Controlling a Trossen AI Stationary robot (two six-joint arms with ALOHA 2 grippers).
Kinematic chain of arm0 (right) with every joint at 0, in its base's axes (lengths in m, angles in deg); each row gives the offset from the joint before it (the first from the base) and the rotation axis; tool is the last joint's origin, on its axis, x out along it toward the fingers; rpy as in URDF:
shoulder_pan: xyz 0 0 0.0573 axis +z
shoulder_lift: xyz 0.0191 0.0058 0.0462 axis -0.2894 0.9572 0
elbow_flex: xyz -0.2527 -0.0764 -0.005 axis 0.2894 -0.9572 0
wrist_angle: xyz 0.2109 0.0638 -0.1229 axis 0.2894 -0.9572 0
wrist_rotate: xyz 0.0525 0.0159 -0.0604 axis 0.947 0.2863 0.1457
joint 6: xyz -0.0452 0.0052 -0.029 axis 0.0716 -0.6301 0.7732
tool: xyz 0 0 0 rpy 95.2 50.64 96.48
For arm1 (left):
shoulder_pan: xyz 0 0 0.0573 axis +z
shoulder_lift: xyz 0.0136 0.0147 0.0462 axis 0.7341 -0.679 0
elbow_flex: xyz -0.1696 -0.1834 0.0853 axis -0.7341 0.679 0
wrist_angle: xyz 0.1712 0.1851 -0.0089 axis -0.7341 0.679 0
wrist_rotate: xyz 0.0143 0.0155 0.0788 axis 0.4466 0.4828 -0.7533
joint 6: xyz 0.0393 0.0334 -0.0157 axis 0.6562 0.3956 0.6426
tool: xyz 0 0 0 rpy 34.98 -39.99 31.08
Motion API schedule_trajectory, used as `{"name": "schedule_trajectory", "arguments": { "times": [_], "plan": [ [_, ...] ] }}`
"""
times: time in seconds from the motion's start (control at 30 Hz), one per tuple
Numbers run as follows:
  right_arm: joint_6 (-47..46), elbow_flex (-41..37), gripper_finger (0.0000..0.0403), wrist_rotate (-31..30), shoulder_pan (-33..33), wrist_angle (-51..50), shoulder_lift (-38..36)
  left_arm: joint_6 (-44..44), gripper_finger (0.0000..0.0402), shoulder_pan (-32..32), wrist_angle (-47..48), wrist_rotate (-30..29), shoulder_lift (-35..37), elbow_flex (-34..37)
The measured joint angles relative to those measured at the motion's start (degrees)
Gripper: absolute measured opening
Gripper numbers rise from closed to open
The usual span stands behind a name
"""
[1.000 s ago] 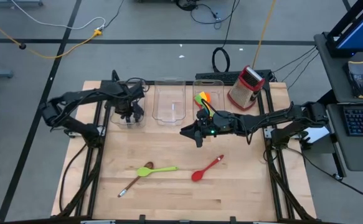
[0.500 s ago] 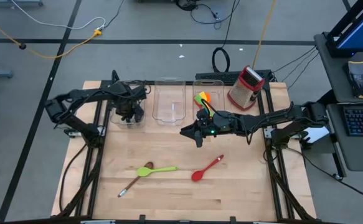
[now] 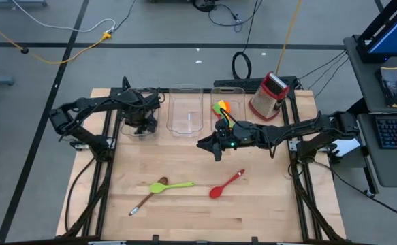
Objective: Pick & Place Kitchen Items
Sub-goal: Put the red serving spoon into the middle transparent bin
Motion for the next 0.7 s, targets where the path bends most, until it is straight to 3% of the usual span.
{"name": "schedule_trajectory", "arguments": {
  "times": [0.3, 0.7],
  "plan": [
    [-0.15, 0.00, 0.0105, 0.00, 0.00, -0.02, 0.00, 0.02, 0.0188, 0.00, 0.02, 0.31, 2.42, 0.00],
    [-0.17, 0.00, 0.0105, 0.00, 0.00, 0.00, 0.00, -1.56, 0.0189, -0.54, -0.09, 0.71, 18.05, -0.02]
  ]
}}
